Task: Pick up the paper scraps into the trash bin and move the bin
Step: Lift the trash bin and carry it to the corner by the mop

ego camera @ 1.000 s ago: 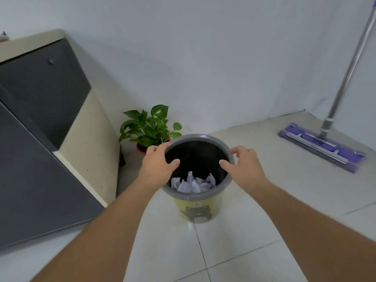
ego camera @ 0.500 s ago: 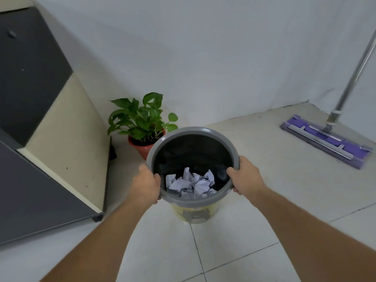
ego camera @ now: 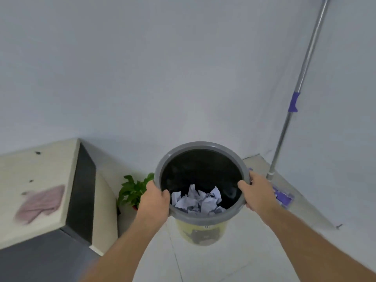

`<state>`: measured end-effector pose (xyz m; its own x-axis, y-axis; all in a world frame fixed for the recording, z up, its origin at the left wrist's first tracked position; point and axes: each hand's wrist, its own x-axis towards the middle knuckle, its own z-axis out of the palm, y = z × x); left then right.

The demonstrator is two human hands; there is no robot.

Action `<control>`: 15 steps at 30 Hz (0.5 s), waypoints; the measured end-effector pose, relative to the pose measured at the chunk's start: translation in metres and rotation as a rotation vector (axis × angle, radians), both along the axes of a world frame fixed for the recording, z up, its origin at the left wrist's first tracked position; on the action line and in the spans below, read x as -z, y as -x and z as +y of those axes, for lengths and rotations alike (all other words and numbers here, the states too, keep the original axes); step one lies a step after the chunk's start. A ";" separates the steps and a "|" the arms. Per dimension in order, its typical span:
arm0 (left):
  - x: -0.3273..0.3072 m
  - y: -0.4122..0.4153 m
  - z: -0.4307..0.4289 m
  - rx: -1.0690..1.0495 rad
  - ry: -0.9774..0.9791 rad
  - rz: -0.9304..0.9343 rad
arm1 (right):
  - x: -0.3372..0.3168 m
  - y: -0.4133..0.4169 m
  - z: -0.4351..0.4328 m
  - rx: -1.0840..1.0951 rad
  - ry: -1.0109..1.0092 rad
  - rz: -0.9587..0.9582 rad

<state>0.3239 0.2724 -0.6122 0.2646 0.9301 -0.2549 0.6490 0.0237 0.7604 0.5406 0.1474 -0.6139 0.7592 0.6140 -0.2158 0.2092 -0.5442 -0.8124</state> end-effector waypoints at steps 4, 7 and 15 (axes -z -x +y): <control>-0.185 -0.019 -0.010 0.089 -0.075 -0.036 | -0.185 -0.015 -0.020 0.052 -0.079 -0.047; -0.305 -0.029 -0.018 0.155 -0.108 -0.057 | -0.305 -0.020 -0.037 0.077 -0.153 -0.100; -0.516 -0.022 -0.056 0.144 -0.172 -0.164 | -0.514 -0.007 -0.073 0.171 -0.270 -0.186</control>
<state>0.3459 0.2160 -0.0958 0.4216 0.9060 -0.0388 0.5040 -0.1986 0.8406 0.5479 0.0747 -0.1002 0.8668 0.4908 0.0883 0.2915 -0.3551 -0.8882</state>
